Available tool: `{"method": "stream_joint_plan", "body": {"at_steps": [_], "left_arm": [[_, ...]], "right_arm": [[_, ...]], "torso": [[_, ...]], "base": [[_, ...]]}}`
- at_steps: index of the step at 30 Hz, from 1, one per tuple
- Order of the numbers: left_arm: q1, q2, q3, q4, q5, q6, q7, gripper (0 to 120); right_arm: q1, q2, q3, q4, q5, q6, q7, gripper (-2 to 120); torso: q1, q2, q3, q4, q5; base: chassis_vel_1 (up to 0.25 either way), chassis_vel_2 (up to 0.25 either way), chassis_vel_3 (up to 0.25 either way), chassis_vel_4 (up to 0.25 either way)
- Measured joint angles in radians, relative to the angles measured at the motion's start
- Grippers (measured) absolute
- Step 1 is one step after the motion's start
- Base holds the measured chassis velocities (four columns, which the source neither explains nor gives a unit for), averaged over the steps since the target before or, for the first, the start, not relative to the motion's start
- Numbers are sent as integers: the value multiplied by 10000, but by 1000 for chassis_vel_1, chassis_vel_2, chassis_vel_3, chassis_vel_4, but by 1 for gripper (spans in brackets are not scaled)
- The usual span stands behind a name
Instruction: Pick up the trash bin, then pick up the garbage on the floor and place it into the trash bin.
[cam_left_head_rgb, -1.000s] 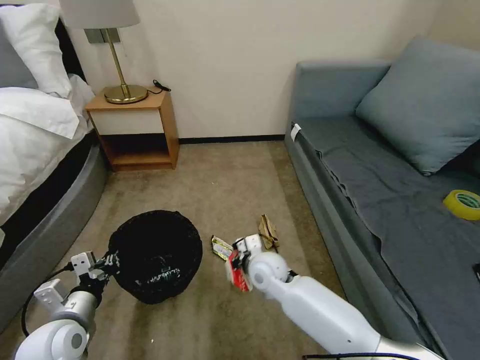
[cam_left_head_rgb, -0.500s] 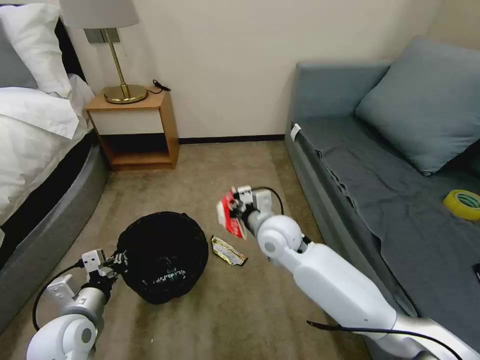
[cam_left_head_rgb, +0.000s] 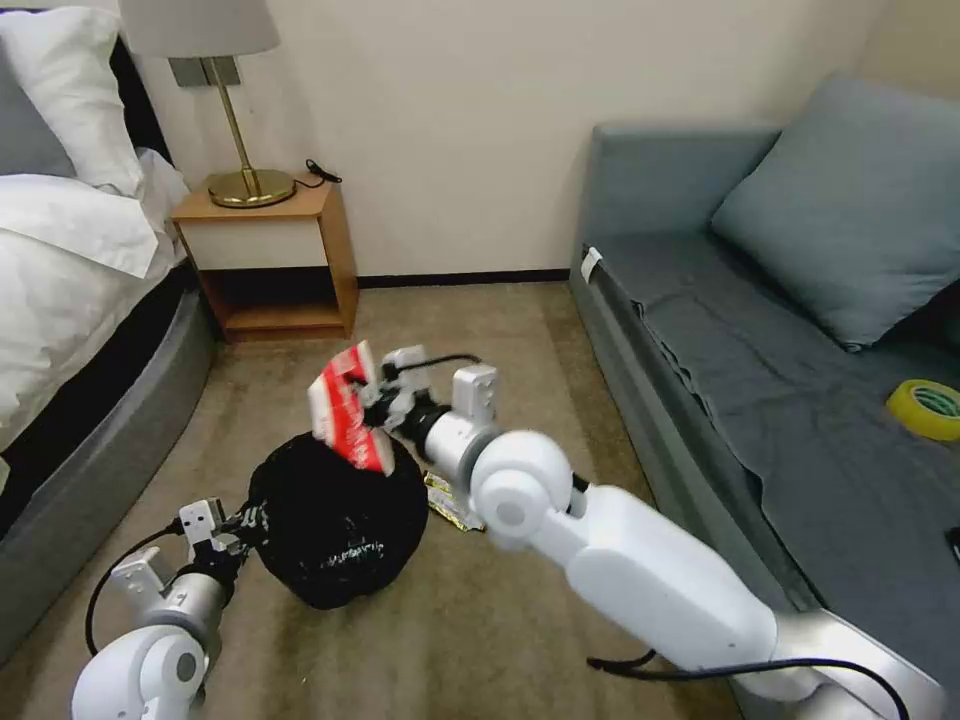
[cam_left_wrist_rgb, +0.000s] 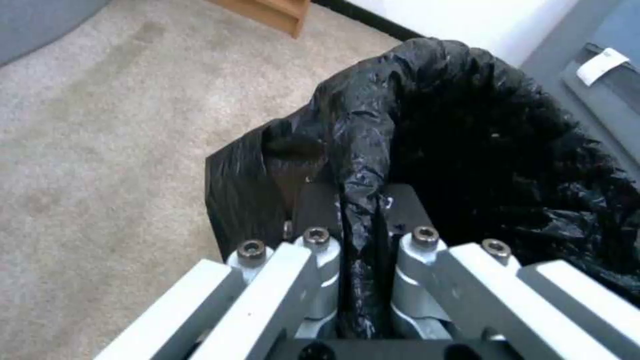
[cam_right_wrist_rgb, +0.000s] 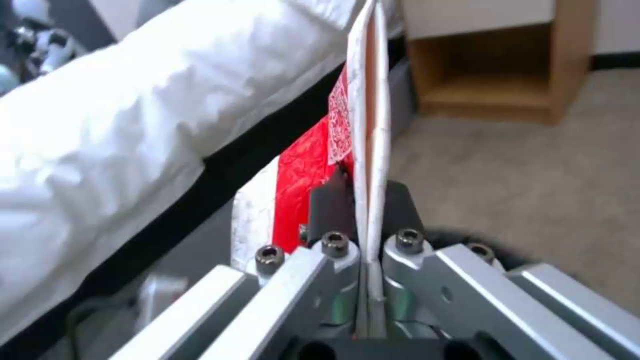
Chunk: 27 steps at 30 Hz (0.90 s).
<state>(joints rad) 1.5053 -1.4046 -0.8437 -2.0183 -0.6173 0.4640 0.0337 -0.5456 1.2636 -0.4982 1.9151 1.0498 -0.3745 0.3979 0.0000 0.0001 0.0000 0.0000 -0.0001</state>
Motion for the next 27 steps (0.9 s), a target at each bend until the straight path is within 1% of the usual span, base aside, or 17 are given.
{"method": "stream_joint_plan", "body": {"at_steps": [4, 11, 12, 13, 15, 16, 17, 19, 20, 21, 22, 23, 25, 26, 27], "left_arm": [[46, 46, -39, -82, -211, 38, 0, 5], [145, 104, -100, -199, -448, 74, 13, 5], [159, 114, -109, -214, -484, 79, 16, 5], [159, 114, -109, -214, -484, 79, 16, 5], [176, 129, -112, -238, -545, 95, 19, 5], [180, 138, -112, -247, -558, 96, 23, 5], [180, 138, -112, -247, -558, 96, 23, 5], [177, 151, -122, -251, -570, 96, 34, 5], [177, 151, -122, -251, -570, 96, 34, 5], [173, 158, -126, -252, -578, 96, 39, 5], [172, 165, -129, -253, -582, 96, 40, 5], [172, 165, -129, -253, -582, 96, 40, 5], [172, 180, -154, -269, -599, 94, 42, 5], [172, 180, -154, -269, -599, 94, 42, 5], [173, 186, -164, -271, -604, 92, 42, 5]], "right_arm": [[-397, 73, -534, -382, -603, 100, -239, 0], [-704, 168, -843, -927, -1276, 214, -458, 0], [-726, 182, -877, -1000, -1362, 218, -471, 2], [-726, 182, -877, -1000, -1362, 218, -471, 2], [-761, 213, -968, -1120, -1561, 222, -478, 14], [-779, 229, -1019, -1158, -1647, 223, -457, 17], [-779, 229, -1019, -1158, -1647, 223, -457, 17], [-818, 239, -1056, -1191, -1759, 202, -395, 30], [-818, 239, -1056, -1191, -1759, 202, -395, 30], [-847, 234, -1072, -1198, -1828, 171, -360, 33], [-865, 224, -1076, -1198, -1861, 157, -336, 39], [-865, 224, -1076, -1198, -1861, 157, -336, 39], [-918, 196, -1060, -1174, -1993, 145, -261, 48], [-918, 196, -1060, -1174, -1993, 145, -261, 48], [-942, 196, -1023, -1152, -2089, 145, -225, 52]], "torso": [[0, 0, 0, 0, 0], [0, 0, 0, -1, 0], [0, 0, 0, 0, 1], [0, 0, 0, 0, 1], [0, 0, 0, 0, 1], [0, 0, 0, 0, 1], [0, 0, 0, 0, 1], [0, 0, 0, 0, 1], [0, 0, 0, 0, 1], [0, 0, 0, 0, 1], [0, 0, 0, -1, 0], [0, 0, 0, -1, 0], [0, 0, 0, 0, 1], [0, 0, 0, 0, 1], [0, 0, 0, 0, 1]], "base": [[0, 0, 0, 0], [0, 0, 0, 0], [0, 0, 0, 0], [0, 0, 0, 0], [0, 0, 0, 0], [0, 0, 0, 0], [0, 0, 0, 0], [0, 0, 0, 0], [0, 0, 0, 0], [0, 0, 0, 0], [0, 0, 0, 0], [0, 0, 0, 0], [0, 0, 0, 0], [0, 0, 0, 0], [0, 0, 0, 0]]}}
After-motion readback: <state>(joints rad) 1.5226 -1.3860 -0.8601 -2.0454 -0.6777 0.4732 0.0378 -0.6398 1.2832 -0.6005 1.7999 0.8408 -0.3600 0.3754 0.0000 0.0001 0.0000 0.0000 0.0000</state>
